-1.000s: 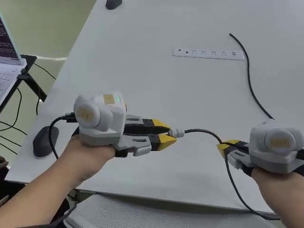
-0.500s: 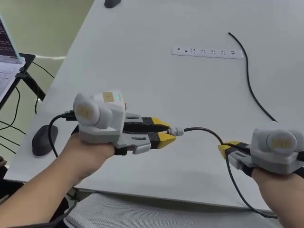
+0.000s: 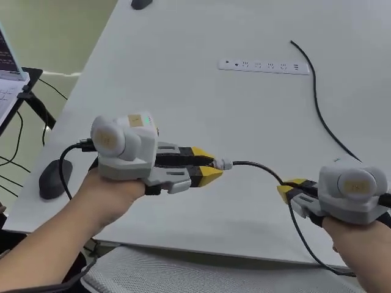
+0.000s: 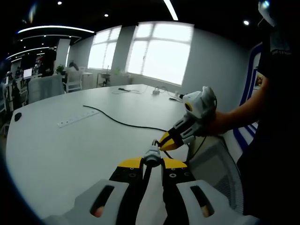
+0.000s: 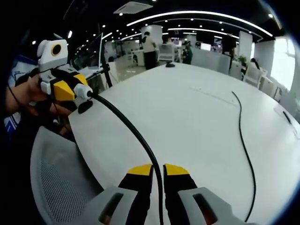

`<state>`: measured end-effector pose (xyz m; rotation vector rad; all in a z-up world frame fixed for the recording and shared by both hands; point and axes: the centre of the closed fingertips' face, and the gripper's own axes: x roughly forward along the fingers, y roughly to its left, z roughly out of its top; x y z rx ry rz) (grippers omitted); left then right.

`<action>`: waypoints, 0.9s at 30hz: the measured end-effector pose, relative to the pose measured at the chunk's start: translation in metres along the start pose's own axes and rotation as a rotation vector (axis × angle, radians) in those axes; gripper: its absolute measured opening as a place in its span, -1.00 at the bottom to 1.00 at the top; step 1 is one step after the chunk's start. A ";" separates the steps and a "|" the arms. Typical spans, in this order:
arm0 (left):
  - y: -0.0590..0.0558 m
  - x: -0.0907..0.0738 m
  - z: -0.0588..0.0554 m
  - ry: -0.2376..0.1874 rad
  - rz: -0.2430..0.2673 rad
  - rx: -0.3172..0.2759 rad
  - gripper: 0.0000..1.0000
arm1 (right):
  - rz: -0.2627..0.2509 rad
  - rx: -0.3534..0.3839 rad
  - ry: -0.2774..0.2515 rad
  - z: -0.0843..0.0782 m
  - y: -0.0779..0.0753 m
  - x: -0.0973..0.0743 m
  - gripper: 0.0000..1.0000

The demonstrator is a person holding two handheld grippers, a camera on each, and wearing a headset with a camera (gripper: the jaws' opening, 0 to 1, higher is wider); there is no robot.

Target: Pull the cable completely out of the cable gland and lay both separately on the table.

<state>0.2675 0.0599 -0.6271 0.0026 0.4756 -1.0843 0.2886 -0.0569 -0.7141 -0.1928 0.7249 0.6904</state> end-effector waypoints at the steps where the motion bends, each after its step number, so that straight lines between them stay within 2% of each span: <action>1: 0.000 0.000 0.000 0.002 0.001 0.001 -0.70 | 0.004 0.000 -0.004 0.002 0.001 -0.001 -0.87; 5: 0.002 0.000 -0.001 0.006 0.007 -0.004 -0.70 | 0.022 -0.012 -0.027 0.012 0.005 -0.006 -0.76; 8: 0.002 0.001 -0.001 0.009 0.007 -0.004 -0.70 | 0.092 -0.084 -0.065 0.028 0.024 -0.010 -0.59; 11: 0.002 0.001 -0.001 0.012 0.007 -0.005 -0.70 | 0.110 -0.233 -0.092 0.046 0.039 -0.012 -0.60; 14: 0.001 0.002 -0.002 0.016 0.004 -0.005 -0.70 | 0.143 -0.333 -0.125 0.063 0.057 -0.010 -0.61; 15: 0.000 0.002 -0.003 0.018 0.003 -0.005 -0.70 | 0.163 -0.351 -0.128 0.065 0.064 -0.007 -0.62; 18: -0.001 0.002 -0.004 0.020 0.000 -0.004 -0.70 | 0.198 -0.505 -0.104 0.065 0.079 0.008 -0.61; 20: -0.001 0.002 -0.004 0.024 -0.003 -0.004 -0.70 | 0.217 -0.547 -0.119 0.069 0.087 0.011 -0.64; 22: -0.001 0.002 -0.004 0.024 -0.003 -0.003 -0.70 | 0.244 -0.551 -0.117 0.068 0.094 0.015 -0.67; 25: -0.001 0.001 -0.004 0.027 -0.004 -0.006 -0.70 | 0.227 -0.577 -0.120 0.070 0.093 0.016 -0.80; 27: -0.002 0.001 -0.004 0.026 -0.005 -0.005 -0.70 | 0.233 -0.565 -0.128 0.073 0.092 0.015 -0.86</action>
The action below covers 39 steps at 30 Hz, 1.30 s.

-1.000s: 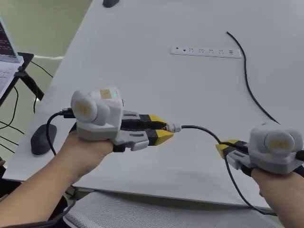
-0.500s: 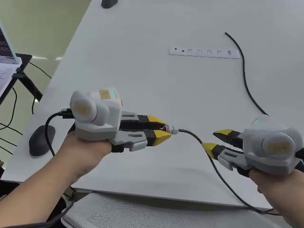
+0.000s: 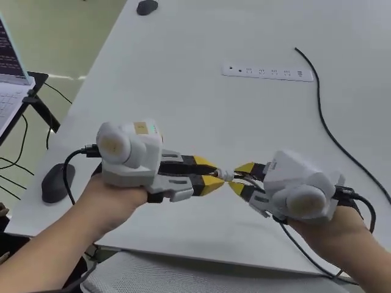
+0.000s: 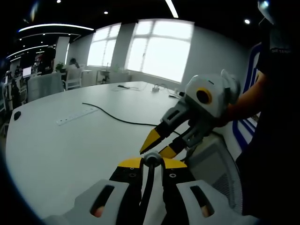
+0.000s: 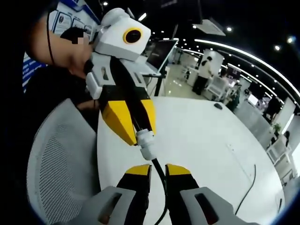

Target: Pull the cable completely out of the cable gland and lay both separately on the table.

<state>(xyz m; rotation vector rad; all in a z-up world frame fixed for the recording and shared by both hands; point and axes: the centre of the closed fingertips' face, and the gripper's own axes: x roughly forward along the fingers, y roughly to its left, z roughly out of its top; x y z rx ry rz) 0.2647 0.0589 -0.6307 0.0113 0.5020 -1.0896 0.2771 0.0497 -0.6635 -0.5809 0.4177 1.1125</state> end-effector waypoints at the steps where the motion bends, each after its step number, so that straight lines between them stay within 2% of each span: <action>1: 0.000 0.000 0.000 -0.001 -0.001 0.001 -0.70 | 0.000 0.001 -0.007 0.001 -0.001 -0.001 -0.89; 7: -0.003 0.000 -0.001 0.000 -0.013 0.001 -0.71 | 0.021 -0.034 -0.004 0.000 0.002 -0.003 -0.98; 10: -0.004 0.000 0.000 -0.001 -0.017 0.009 -0.71 | 0.023 -0.048 -0.026 0.010 0.004 -0.007 -1.00; 12: -0.004 0.000 0.002 -0.006 -0.021 0.010 -0.71 | 0.026 -0.057 -0.023 0.009 0.005 -0.006 -1.00; 17: -0.005 0.002 0.000 -0.002 -0.022 0.013 -0.72 | 0.023 -0.034 -0.012 0.006 0.006 -0.006 -1.00; 23: -0.004 0.001 0.002 -0.016 -0.018 -0.001 -0.72 | 0.006 0.039 0.003 -0.001 0.001 -0.006 -1.00; 31: 0.000 -0.003 0.009 -0.050 -0.011 -0.020 -0.71 | -0.035 0.124 0.030 -0.020 -0.013 -0.012 -1.00; 39: 0.001 -0.003 0.012 -0.065 -0.006 -0.022 -0.71 | -0.053 0.295 0.031 -0.041 -0.020 -0.015 -1.00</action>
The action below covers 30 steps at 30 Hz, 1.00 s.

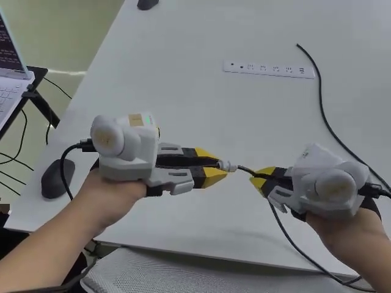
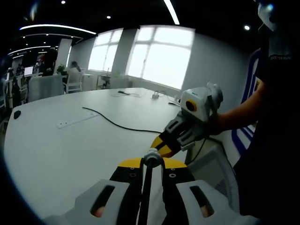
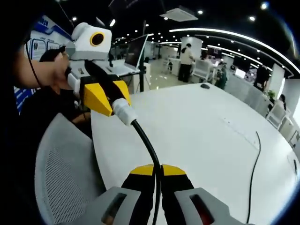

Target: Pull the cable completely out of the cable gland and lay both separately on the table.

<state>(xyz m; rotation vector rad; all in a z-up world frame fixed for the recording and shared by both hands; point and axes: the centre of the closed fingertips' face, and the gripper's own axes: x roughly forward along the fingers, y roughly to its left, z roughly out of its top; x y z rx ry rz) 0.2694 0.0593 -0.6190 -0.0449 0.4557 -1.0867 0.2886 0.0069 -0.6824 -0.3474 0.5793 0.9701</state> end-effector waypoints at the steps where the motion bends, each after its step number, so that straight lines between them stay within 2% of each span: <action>1: 0.000 0.000 0.000 -0.002 0.000 -0.002 -0.71 | -0.002 0.023 0.003 -0.003 -0.002 0.000 -1.00; 14: 0.002 0.001 0.003 -0.012 0.006 -0.010 -0.71 | -0.016 0.331 0.032 -0.038 -0.018 -0.002 -1.00; 23: 0.003 0.001 0.001 -0.008 0.013 -0.016 -0.71 | -0.008 0.320 0.035 -0.039 -0.016 0.000 -1.00; 30: 0.004 0.003 0.002 -0.006 0.014 -0.016 -0.71 | 0.000 0.213 0.039 -0.037 -0.014 -0.002 -0.97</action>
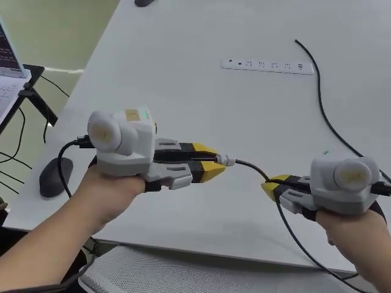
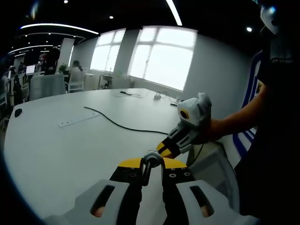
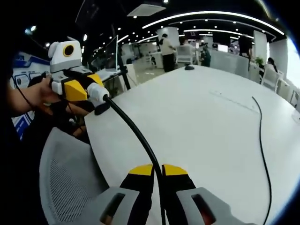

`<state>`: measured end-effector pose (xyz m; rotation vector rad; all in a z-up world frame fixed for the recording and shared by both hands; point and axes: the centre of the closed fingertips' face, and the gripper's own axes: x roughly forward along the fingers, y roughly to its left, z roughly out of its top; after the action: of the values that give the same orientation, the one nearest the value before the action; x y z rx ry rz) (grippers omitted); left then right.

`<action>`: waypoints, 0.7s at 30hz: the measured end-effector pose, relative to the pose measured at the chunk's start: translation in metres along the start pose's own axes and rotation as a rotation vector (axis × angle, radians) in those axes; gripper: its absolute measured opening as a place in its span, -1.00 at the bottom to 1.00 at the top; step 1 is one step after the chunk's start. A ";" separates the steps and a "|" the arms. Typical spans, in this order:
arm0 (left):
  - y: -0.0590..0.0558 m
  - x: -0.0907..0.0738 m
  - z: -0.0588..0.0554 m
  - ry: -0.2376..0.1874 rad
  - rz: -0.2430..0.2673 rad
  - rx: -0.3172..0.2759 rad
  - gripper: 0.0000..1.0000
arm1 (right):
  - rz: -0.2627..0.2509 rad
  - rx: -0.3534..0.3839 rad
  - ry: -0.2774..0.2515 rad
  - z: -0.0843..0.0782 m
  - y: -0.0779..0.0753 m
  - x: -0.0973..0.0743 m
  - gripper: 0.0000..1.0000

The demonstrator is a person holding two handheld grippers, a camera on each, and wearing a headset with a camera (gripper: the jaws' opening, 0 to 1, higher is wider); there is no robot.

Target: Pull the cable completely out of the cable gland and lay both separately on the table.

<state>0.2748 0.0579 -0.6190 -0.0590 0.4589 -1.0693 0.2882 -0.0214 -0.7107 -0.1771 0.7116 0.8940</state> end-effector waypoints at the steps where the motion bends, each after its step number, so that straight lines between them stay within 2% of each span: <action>1: 0.000 0.000 0.000 0.002 0.000 0.001 -0.71 | 0.007 -0.006 0.002 -0.001 0.001 0.000 -0.96; 6: -0.002 0.003 -0.004 0.015 -0.017 -0.005 -0.71 | 0.024 -0.100 -0.001 0.008 0.008 -0.004 -0.74; 9: -0.003 0.003 -0.006 0.020 -0.020 -0.009 -0.71 | 0.055 -0.157 -0.052 0.030 0.019 -0.010 -0.62; 10: -0.003 0.003 -0.006 0.022 -0.021 -0.011 -0.71 | 0.061 -0.215 -0.057 0.038 0.024 -0.012 -0.60; 13: -0.003 0.003 -0.008 0.026 -0.023 -0.017 -0.71 | 0.091 -0.294 -0.059 0.046 0.036 -0.011 -0.55; 14: -0.003 0.003 -0.008 0.027 -0.023 -0.018 -0.71 | 0.100 -0.346 -0.059 0.049 0.041 -0.009 -0.55; 16: -0.004 0.003 -0.008 0.029 -0.024 -0.018 -0.71 | 0.102 -0.403 -0.054 0.051 0.046 -0.005 -0.57; 17: -0.004 0.003 -0.008 0.029 -0.025 -0.018 -0.71 | 0.104 -0.415 -0.042 0.049 0.048 -0.003 -0.58; 19: -0.004 0.003 -0.008 0.030 -0.024 -0.016 -0.71 | 0.099 -0.460 -0.058 0.055 0.053 0.000 -0.64; 21: -0.005 0.003 -0.008 0.031 -0.025 -0.018 -0.71 | 0.109 -0.461 -0.064 0.059 0.057 0.002 -0.68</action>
<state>0.2691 0.0548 -0.6257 -0.0641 0.4966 -1.0919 0.2739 0.0405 -0.6589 -0.5208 0.4496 1.1555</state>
